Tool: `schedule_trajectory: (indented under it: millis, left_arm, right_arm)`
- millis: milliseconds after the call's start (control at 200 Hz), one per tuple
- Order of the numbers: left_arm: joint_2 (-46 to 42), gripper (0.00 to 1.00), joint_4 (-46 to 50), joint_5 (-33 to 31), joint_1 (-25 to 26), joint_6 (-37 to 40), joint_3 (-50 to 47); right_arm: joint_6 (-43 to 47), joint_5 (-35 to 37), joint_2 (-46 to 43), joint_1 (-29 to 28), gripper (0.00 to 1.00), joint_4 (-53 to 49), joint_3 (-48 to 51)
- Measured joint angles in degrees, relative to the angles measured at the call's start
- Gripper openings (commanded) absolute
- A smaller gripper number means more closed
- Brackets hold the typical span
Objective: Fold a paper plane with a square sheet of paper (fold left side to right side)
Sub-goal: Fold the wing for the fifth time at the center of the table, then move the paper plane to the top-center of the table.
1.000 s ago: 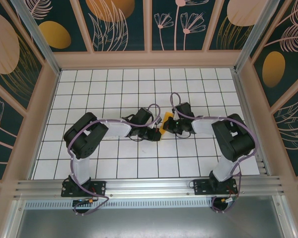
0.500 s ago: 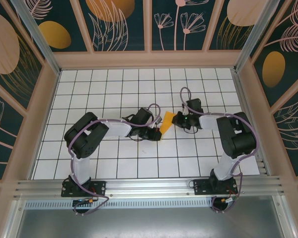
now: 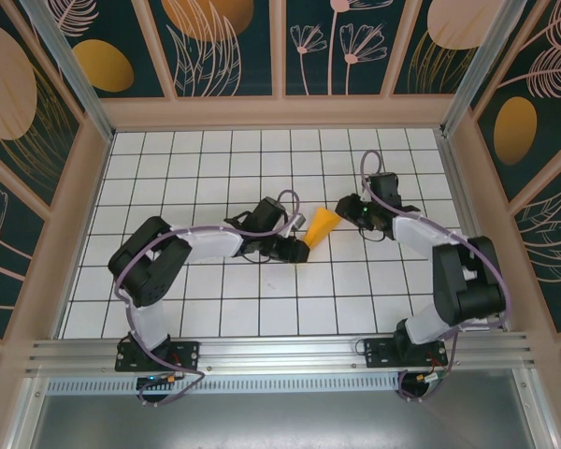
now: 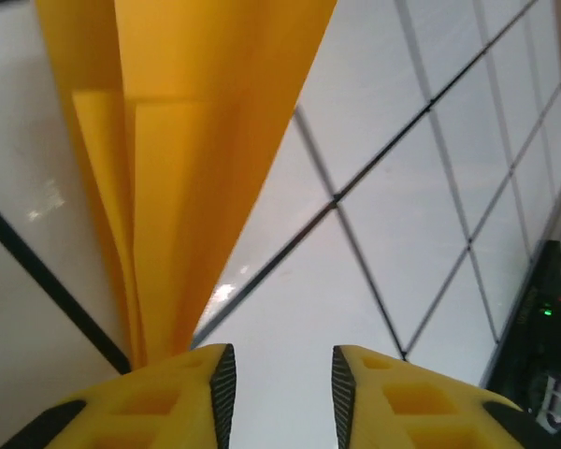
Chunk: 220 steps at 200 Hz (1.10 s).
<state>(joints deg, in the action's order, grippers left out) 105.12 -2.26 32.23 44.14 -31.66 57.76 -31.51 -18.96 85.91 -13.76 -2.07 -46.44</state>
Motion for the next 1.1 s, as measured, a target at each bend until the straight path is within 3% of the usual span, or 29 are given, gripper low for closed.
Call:
schedule_trajectory:
  millis: [140,220,370,450,736,811,1101]
  left_arm:
    - [-7.2,0.49,0.2,-3.8,-0.1,0.2,0.0]
    - [-12.2,0.52,-0.7,-9.0,-0.2,0.2,-1.0]
    - [-20.5,0.56,-2.1,-20.0,-0.3,0.1,-6.1]
    - [-22.0,0.57,-2.1,-24.7,-0.3,0.1,-7.6]
    - [-22.9,0.6,-1.6,-32.6,-0.3,0.2,-8.1]
    - [-23.8,0.6,-1.4,-33.9,-0.3,0.2,-8.4]
    - [-28.0,0.62,-0.9,-39.0,-0.3,0.2,-10.3]
  right_arm:
    - [-4.4,2.8,-6.7,-2.2,0.71,-2.5,1.4]
    - [-7.0,3.6,-7.9,-4.9,0.75,-3.3,2.1]
    - [-12.4,4.0,-6.1,-10.2,0.74,-3.4,3.7]
    - [-14.3,4.0,-2.6,-12.0,0.64,-3.3,3.7]
    - [-17.2,5.4,3.9,-14.1,0.07,-5.5,2.9]
    - [-16.7,5.4,3.7,-14.4,0.0,-5.5,2.7]
    - [-10.7,-1.7,-1.6,-14.4,0.0,-2.4,2.7]
